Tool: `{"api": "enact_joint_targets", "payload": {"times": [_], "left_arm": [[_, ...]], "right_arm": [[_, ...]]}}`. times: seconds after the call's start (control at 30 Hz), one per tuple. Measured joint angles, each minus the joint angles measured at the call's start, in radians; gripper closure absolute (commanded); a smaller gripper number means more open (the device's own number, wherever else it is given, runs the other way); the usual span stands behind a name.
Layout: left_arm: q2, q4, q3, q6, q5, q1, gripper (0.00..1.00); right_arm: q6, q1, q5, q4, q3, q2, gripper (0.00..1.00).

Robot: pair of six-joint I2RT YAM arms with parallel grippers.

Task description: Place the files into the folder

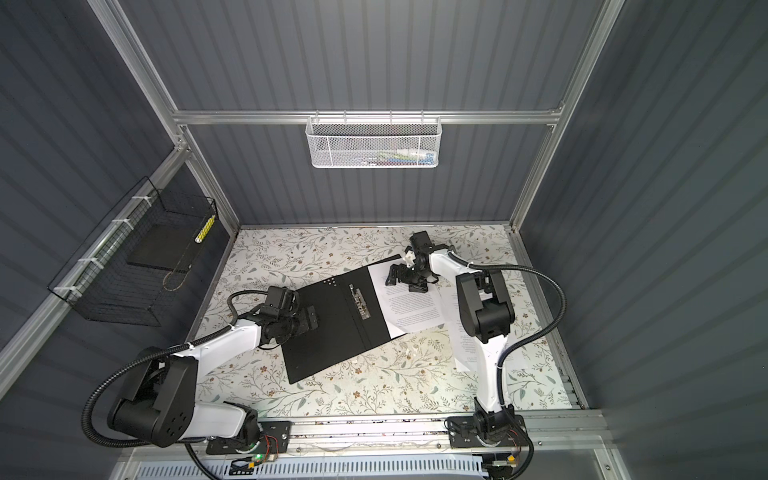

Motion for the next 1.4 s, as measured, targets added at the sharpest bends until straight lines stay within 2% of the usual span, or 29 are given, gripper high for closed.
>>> {"api": "enact_joint_targets", "payload": {"times": [0.6,0.8,1.07,1.4], "left_arm": [[0.003,0.065,-0.022,0.0,-0.002,0.0,0.0],[0.007,0.095,-0.03,-0.001,-0.004,0.0,0.0],[0.007,0.099,-0.031,-0.004,-0.005,0.006,0.0],[0.006,0.099,-0.031,-0.004,-0.005,0.006,0.0]], "right_arm": [[0.016,0.096,-0.028,0.0,0.077,0.053,0.04],[-0.01,0.068,0.064,-0.061,0.09,0.026,0.03],[-0.051,-0.014,0.294,-0.08,0.053,-0.065,0.01],[-0.053,-0.104,0.314,-0.051,0.012,-0.064,0.01]]}}
